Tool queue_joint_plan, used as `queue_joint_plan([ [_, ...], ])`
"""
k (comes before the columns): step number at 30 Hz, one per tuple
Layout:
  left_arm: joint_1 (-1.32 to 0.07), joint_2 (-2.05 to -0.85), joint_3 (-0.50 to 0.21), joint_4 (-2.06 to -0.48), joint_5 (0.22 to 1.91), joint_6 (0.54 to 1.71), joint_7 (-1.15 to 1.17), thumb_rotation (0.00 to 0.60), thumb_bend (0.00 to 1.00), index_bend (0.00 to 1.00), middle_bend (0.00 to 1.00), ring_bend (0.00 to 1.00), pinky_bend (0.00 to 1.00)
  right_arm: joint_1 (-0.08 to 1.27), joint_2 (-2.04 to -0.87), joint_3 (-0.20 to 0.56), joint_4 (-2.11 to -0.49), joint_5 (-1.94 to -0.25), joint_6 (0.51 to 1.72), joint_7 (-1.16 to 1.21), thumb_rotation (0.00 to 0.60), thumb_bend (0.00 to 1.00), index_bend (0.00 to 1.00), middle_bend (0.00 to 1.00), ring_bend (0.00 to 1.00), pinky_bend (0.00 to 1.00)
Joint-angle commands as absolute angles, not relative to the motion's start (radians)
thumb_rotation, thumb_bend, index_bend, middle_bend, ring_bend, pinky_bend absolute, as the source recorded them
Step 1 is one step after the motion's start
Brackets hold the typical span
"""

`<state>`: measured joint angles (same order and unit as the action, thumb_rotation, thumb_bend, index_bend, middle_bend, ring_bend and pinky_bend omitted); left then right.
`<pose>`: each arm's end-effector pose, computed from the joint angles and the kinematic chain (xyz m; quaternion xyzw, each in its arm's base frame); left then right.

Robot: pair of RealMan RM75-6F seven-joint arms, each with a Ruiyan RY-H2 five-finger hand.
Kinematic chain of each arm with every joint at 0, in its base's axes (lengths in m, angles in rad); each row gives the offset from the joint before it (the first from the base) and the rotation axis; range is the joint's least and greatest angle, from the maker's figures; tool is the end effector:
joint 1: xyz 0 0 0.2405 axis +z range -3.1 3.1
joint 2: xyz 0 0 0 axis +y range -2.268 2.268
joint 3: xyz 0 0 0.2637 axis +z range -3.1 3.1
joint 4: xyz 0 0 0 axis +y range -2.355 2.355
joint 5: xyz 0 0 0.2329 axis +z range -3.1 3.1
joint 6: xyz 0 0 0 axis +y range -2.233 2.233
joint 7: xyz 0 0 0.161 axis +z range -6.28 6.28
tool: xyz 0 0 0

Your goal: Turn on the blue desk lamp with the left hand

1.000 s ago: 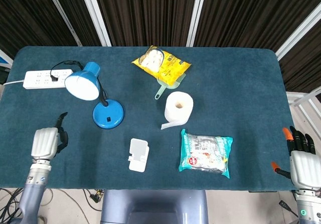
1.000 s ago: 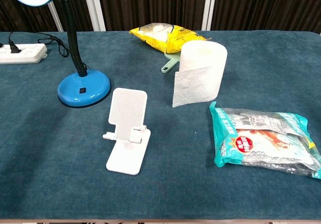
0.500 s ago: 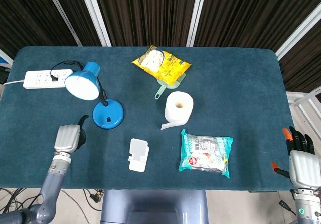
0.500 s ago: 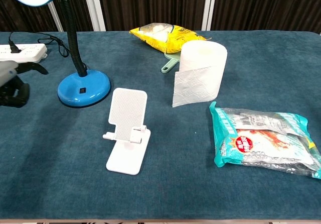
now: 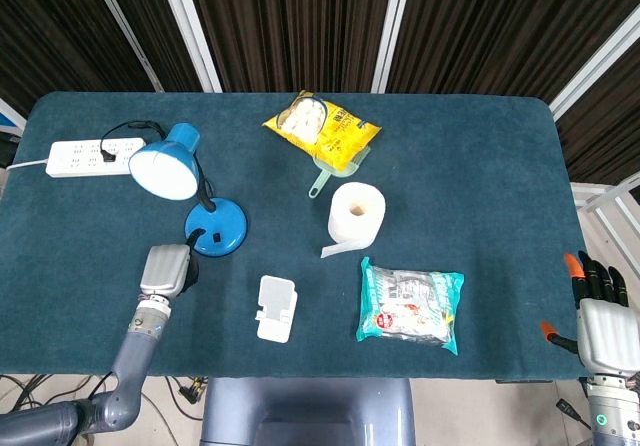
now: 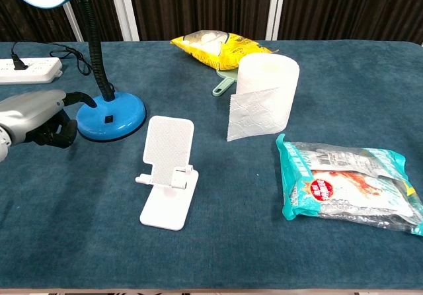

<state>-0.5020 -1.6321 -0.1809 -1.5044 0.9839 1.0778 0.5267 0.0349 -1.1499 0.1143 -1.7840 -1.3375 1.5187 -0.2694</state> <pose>-0.2202 0.3156 -0.0582 -0.6732 -0.4612 -0.2999 0.4941 -0.3123 -0.1942 0.1375 0.5385 -0.4010 0.3433 0.6567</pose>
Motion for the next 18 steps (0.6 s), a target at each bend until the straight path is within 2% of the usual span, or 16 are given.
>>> queue_joint_plan([
  [1, -0.506, -1.638, -0.174, -1.501, 0.982, 1.081, 0.530, 0.600, 0.68, 0.24, 0.81, 0.78, 0.91, 0.033, -1.148, 0.114, -1.783, -1.339, 1.520, -0.266, 0.600, 0.25, 0.06, 0.02, 0.06, 0.04],
  [18, -0.538, -1.673, -0.159, -1.472, 0.955, 1.088, 0.552, 0.600, 0.66, 0.24, 0.81, 0.78, 0.91, 0.033, -1.146, 0.114, -1.783, -1.340, 1.521, -0.261, 0.600, 0.25, 0.06, 0.02, 0.06, 0.04],
])
